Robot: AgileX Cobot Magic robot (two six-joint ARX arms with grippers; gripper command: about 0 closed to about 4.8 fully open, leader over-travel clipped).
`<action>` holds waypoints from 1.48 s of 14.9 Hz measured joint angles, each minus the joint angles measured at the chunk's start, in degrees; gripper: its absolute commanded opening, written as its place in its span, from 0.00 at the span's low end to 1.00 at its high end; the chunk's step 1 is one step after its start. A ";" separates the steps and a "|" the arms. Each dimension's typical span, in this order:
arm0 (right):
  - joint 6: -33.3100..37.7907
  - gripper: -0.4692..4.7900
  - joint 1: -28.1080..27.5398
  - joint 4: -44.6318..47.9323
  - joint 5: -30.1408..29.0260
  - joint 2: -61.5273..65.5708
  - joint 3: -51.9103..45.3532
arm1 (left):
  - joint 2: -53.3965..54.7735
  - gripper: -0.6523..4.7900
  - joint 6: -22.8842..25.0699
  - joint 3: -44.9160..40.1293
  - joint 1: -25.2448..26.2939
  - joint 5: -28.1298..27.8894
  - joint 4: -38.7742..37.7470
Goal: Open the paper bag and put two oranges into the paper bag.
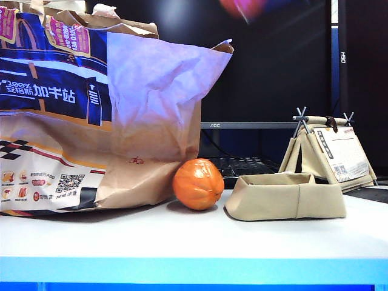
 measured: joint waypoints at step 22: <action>6.91 0.08 15.10 10.10 -12.31 14.88 12.55 | 10.14 0.11 4.39 -0.02 7.87 37.46 0.79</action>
